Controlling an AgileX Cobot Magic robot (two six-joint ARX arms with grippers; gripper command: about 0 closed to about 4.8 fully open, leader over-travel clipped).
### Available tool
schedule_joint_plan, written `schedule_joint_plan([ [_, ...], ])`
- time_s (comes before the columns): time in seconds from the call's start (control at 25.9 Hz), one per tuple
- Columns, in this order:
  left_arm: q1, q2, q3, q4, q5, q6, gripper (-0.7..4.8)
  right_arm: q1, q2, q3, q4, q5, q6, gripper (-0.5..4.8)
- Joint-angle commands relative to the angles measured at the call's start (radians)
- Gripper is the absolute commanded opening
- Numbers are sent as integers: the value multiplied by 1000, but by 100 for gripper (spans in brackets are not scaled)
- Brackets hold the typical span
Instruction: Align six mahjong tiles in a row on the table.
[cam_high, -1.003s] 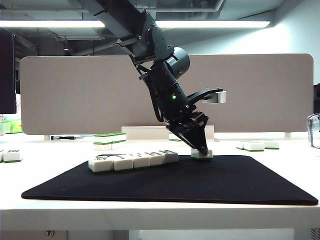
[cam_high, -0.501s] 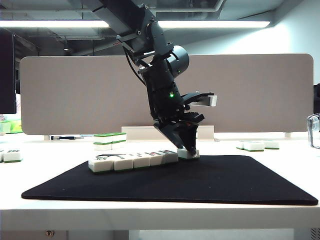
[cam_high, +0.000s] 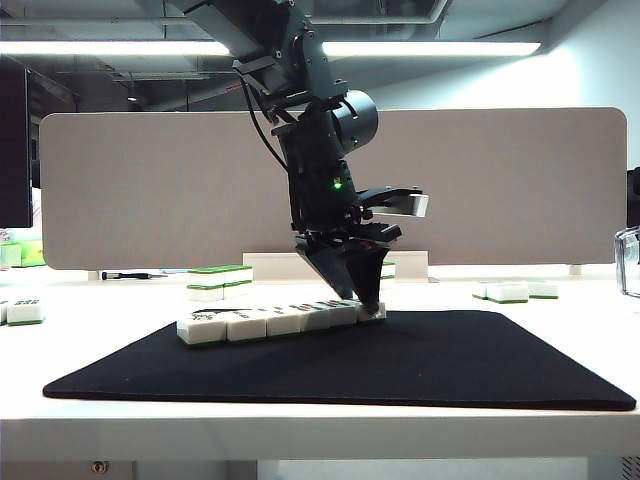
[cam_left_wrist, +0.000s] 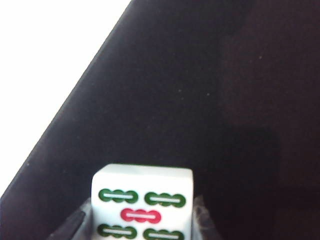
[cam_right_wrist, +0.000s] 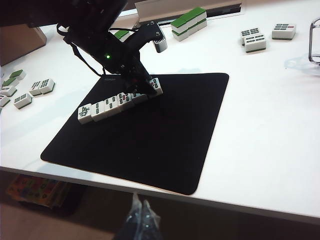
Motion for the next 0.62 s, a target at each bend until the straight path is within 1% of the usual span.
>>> schedule_joint_plan([
  [0.04, 3, 15, -12, -83, -41, -9, 227, 1, -11, 3, 10, 2, -3, -1],
  [0.35, 3, 15, -12, -89, -54, -10, 228, 1, -11, 3, 10, 2, -3, -1],
  [0.39, 3, 15, -12, -89, -54, -13, 232, 1, -11, 3, 10, 2, -3, -1],
  [0.42, 3, 14, -12, -89, -54, -13, 250, 1, -11, 3, 10, 2, -3, -1],
  [0.58, 2, 14, 19, -120, -47, -13, 252, 1, -11, 3, 10, 2, -3, -1],
  [0.62, 2, 14, 47, -143, -43, -14, 260, 1, -11, 3, 10, 2, -3, -1],
])
